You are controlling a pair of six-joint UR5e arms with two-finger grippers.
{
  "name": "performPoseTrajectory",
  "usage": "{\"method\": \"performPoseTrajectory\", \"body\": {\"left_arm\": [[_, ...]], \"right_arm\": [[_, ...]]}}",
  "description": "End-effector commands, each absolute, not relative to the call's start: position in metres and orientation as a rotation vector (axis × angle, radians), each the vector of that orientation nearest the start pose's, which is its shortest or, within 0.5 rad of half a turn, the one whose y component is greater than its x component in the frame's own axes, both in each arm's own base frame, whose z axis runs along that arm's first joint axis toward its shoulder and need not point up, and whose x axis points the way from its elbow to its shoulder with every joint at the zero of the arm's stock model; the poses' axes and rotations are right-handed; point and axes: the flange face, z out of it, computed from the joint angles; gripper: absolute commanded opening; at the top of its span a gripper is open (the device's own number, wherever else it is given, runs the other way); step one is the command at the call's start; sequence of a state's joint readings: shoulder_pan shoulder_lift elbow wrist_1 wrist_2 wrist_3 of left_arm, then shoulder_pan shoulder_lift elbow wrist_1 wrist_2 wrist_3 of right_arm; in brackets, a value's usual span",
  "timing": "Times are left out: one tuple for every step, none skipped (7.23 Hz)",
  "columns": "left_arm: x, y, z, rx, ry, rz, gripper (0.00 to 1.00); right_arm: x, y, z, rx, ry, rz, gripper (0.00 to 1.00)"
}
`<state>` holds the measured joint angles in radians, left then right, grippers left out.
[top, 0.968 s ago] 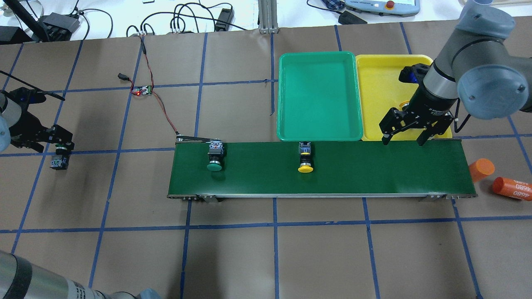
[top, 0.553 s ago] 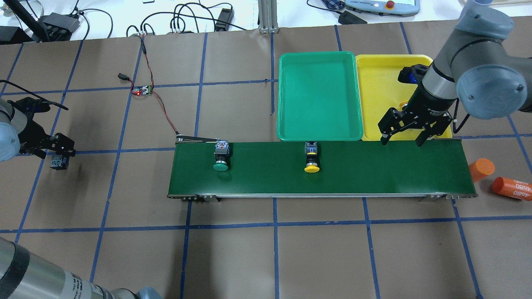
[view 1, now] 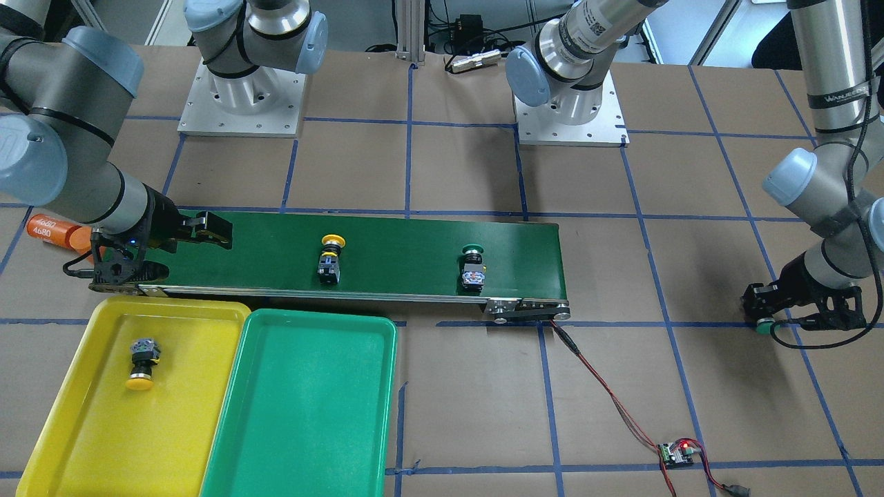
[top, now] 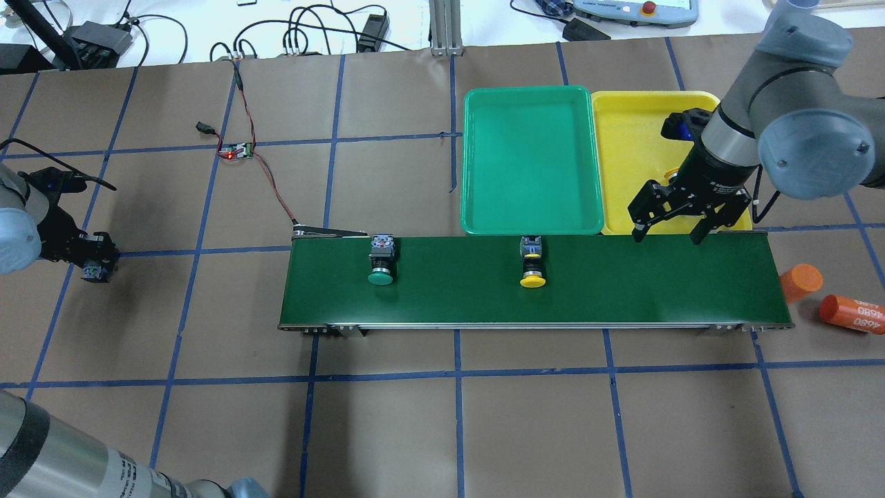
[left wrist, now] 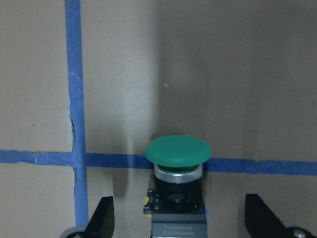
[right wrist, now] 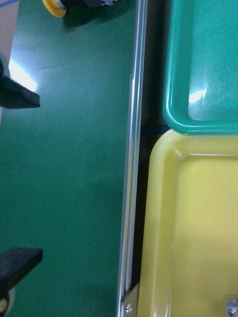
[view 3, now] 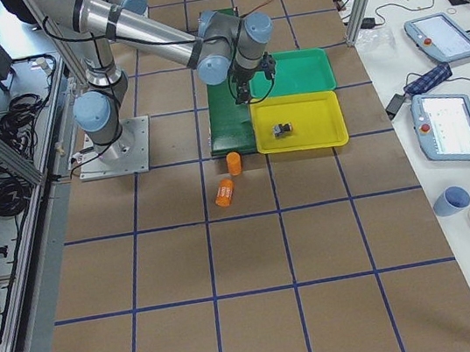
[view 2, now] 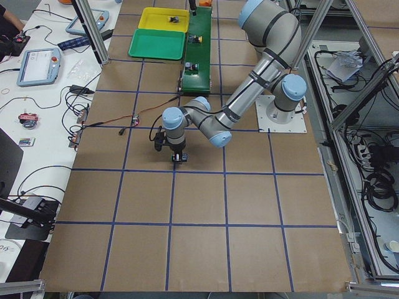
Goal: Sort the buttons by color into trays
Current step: 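Grasp the last green-capped button with the left gripper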
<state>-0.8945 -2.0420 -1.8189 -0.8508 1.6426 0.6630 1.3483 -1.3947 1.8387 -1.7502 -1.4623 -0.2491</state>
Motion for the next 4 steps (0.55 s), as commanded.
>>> {"method": "performPoseTrajectory", "body": {"left_arm": [[0.253,-0.535,0.218,0.04,3.11,0.1,0.0],[0.231,-0.535,0.247,0.074,3.104,0.084,0.0],[0.181,-0.539,0.273,0.102,3.115,0.117,0.0],[0.129,-0.541,0.302,0.088,3.121,0.094,0.0]], "right_arm": [[0.03,-0.519,0.29,-0.006,2.955,0.347,1.0],[0.032,-0.519,0.291,0.055,2.959,0.345,1.0],[0.033,-0.519,0.289,0.061,2.958,0.351,1.0],[0.036,-0.52,0.288,0.054,2.959,0.359,1.0]]}}
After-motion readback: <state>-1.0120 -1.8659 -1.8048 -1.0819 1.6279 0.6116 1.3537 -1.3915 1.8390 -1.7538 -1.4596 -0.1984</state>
